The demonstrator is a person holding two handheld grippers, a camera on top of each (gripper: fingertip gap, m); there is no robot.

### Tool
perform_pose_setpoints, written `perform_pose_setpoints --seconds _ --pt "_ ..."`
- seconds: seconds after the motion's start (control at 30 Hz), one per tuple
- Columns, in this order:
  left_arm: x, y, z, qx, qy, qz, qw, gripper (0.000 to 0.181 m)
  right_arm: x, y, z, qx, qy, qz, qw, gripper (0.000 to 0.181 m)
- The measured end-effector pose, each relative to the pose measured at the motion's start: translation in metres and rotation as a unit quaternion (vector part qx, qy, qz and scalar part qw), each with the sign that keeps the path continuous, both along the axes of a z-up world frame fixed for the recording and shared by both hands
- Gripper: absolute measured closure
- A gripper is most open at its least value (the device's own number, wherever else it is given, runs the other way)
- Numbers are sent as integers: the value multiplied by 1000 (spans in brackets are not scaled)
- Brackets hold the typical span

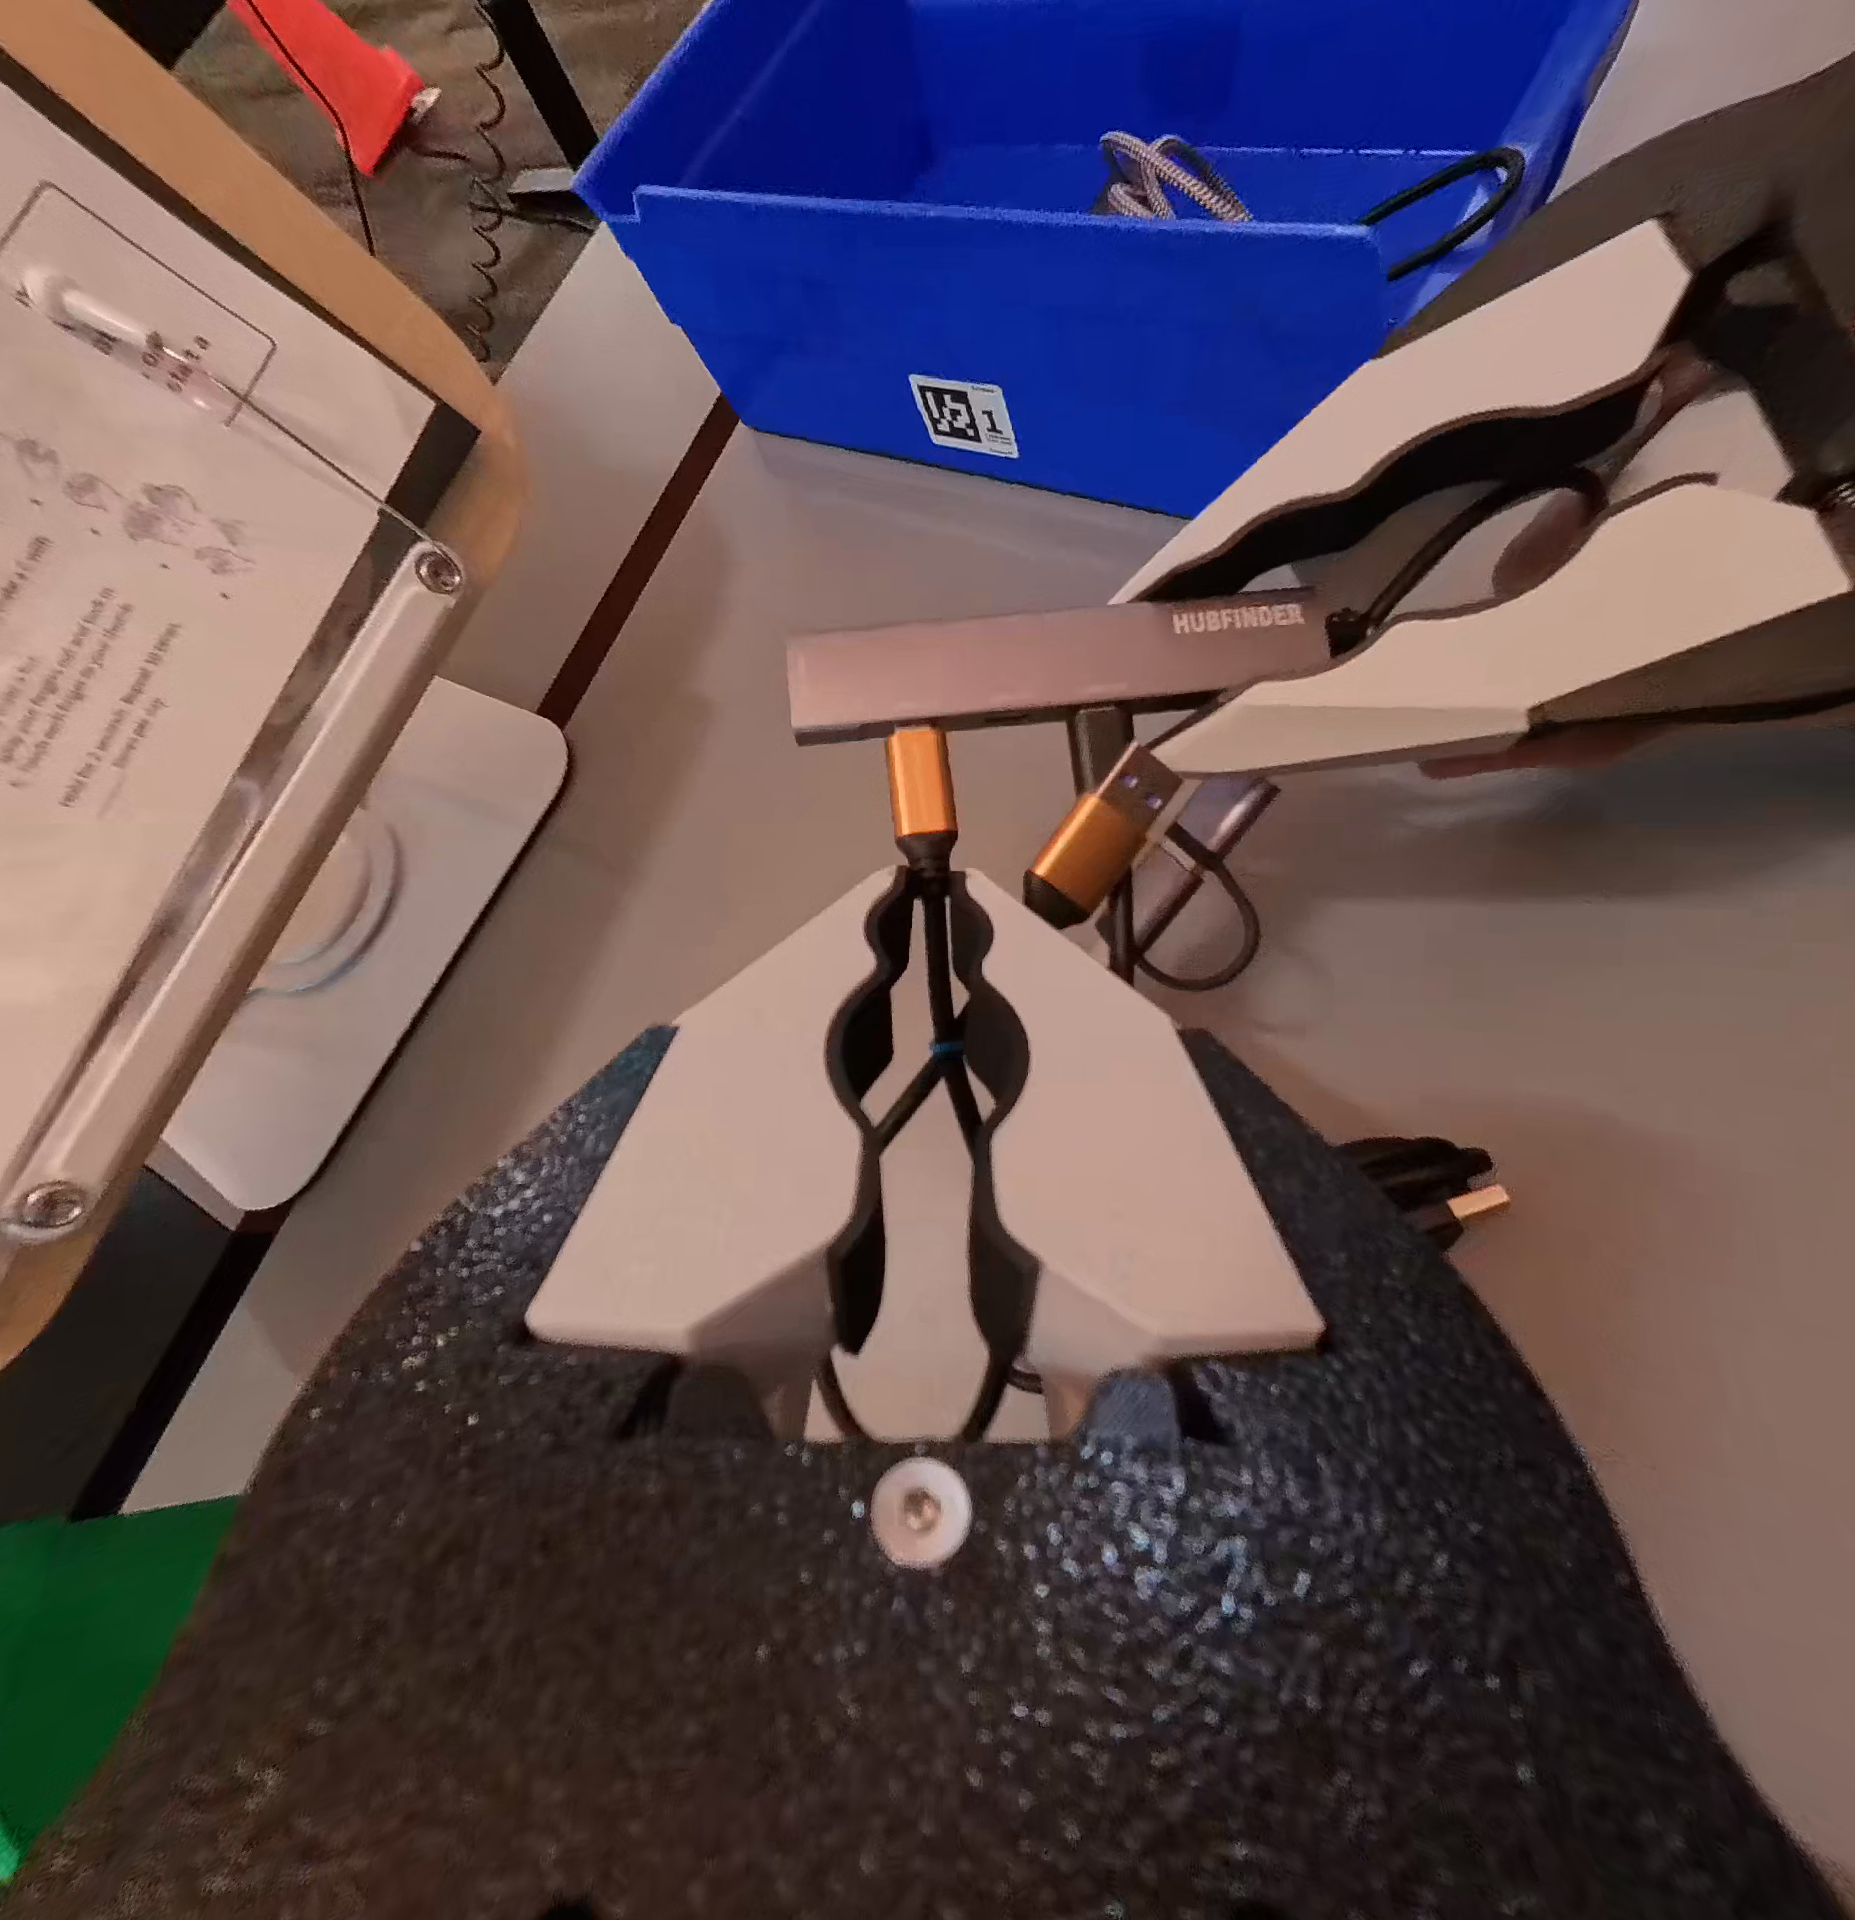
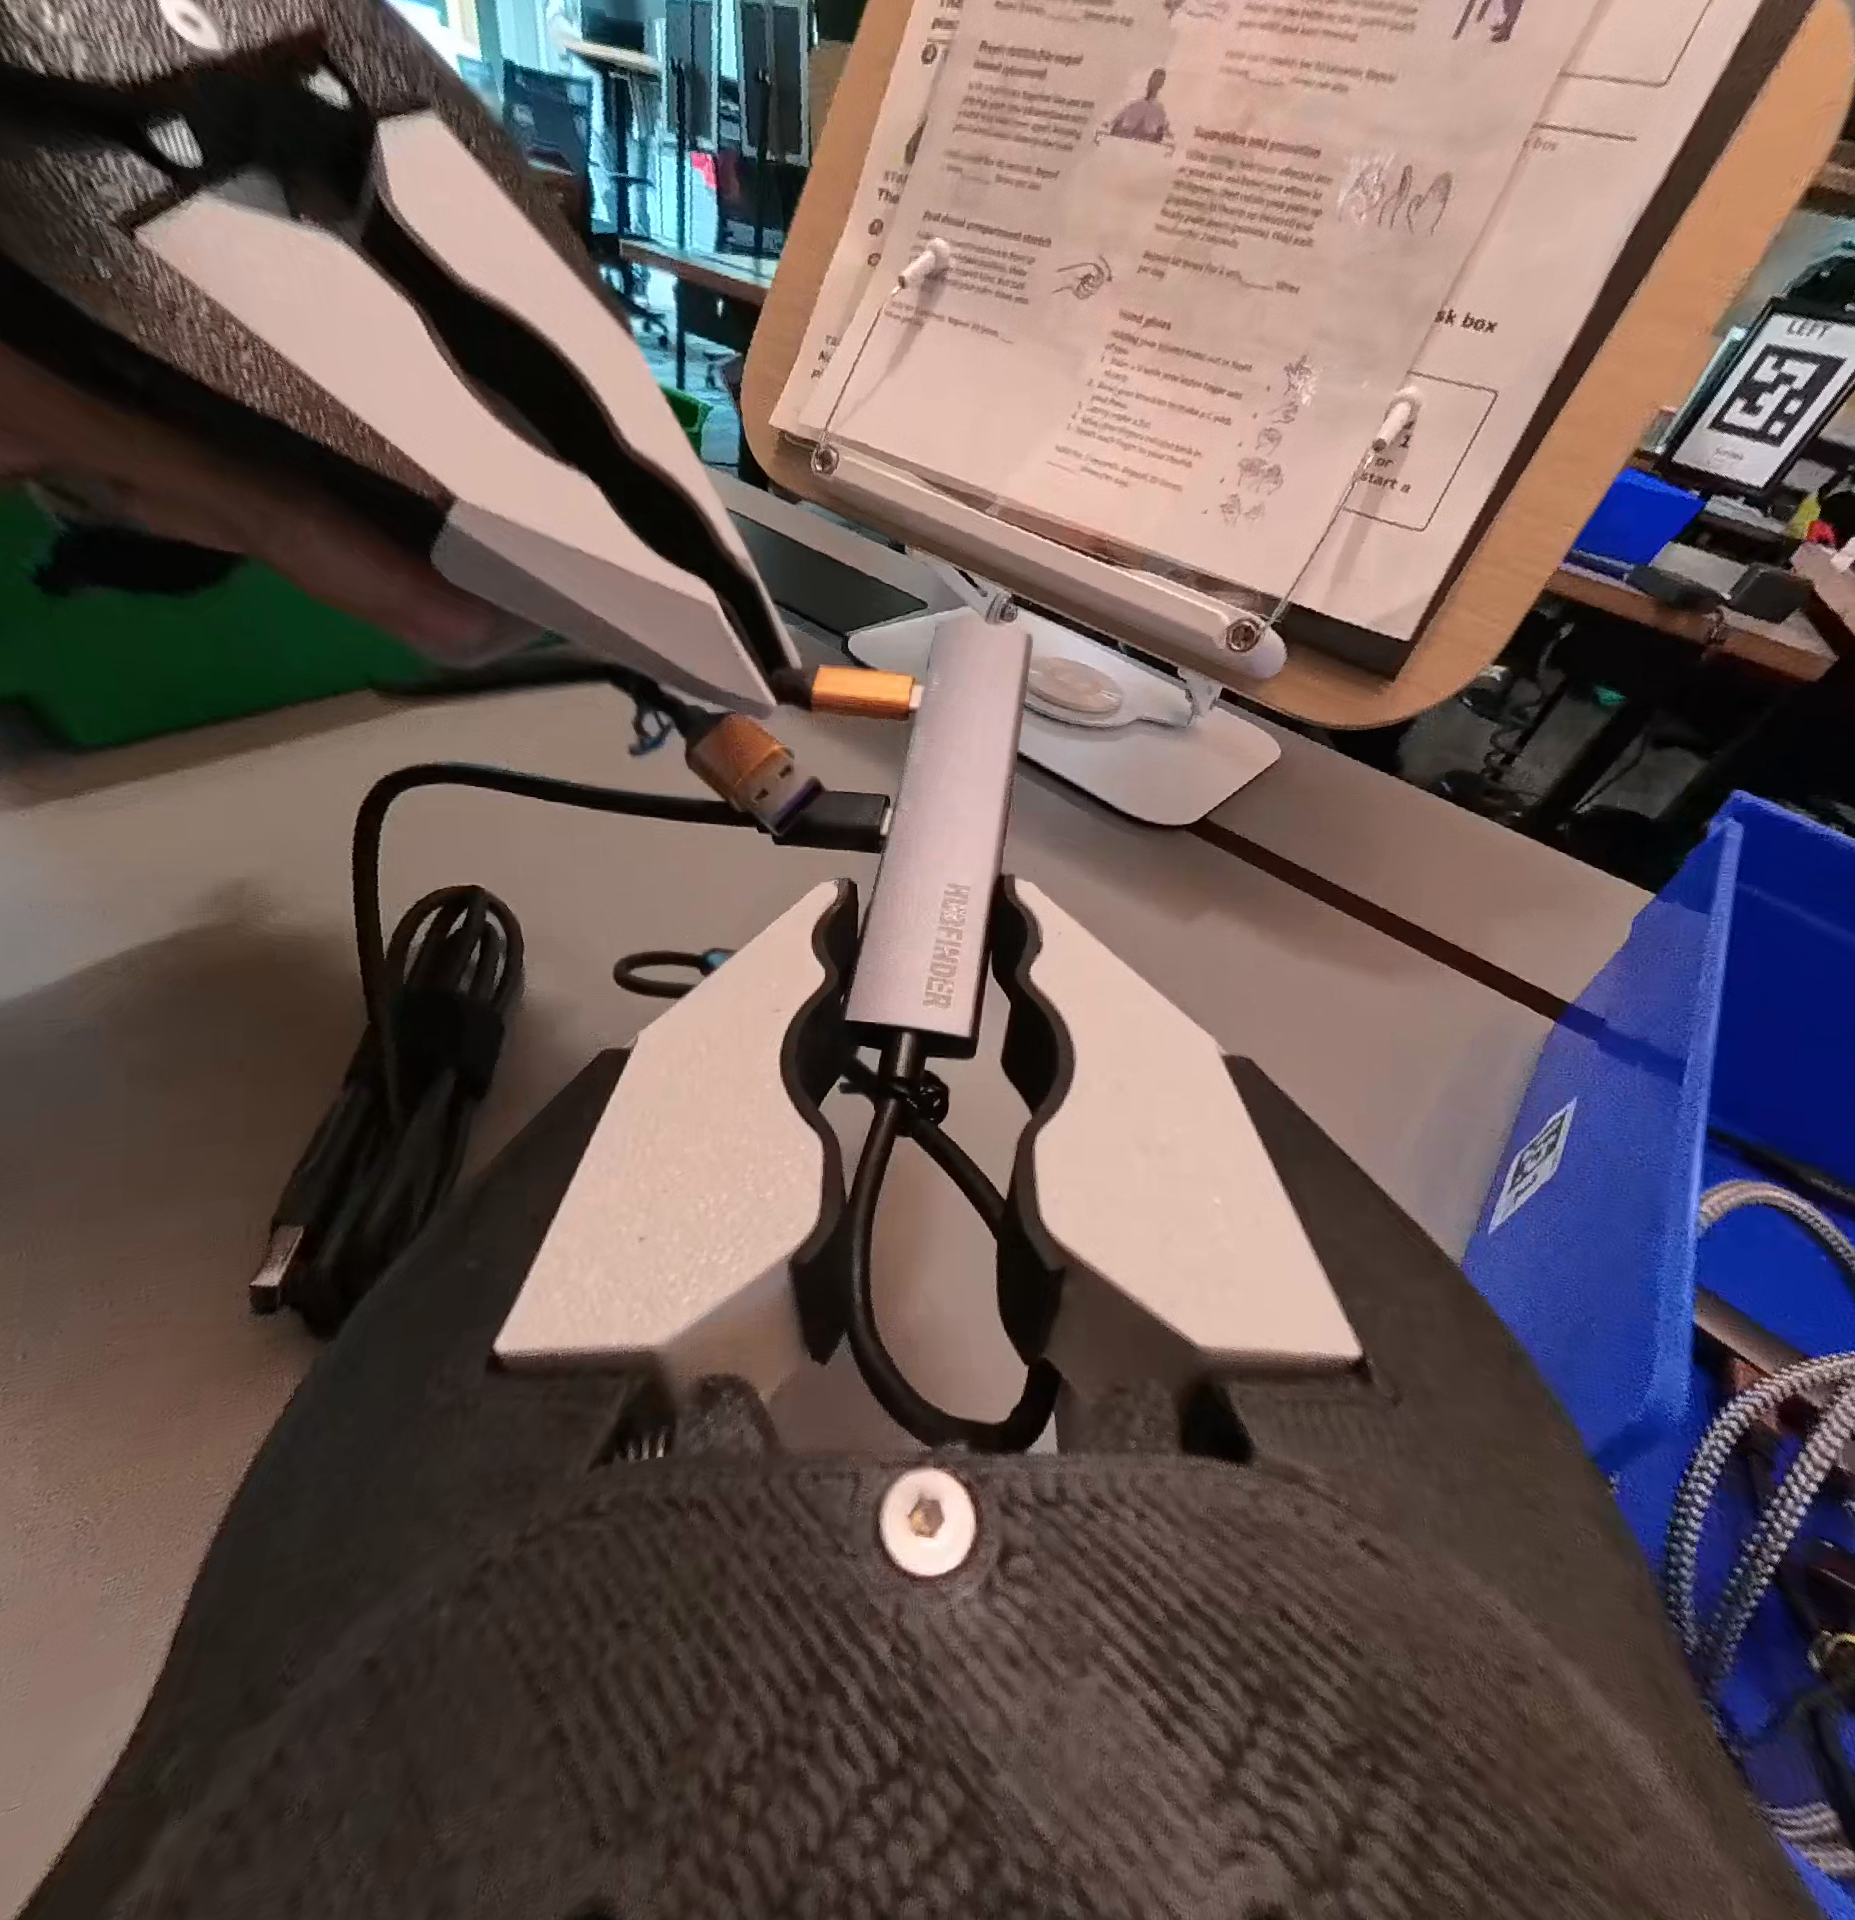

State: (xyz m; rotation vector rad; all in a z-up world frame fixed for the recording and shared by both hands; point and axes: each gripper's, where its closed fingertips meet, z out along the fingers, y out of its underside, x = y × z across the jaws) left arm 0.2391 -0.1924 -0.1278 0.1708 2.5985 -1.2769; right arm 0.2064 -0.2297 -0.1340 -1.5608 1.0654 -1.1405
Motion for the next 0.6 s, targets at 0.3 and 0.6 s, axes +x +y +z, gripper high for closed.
perform_pose_setpoints --seconds 0.3,0.6 --pt "1 2 1 16 -37 11 999 177 0 4 -1 -48 3 -4 999 155" --pt "-5 -5 15 -47 -6 -11 999 176 -6 -3 21 -57 -46 -21 997 157"
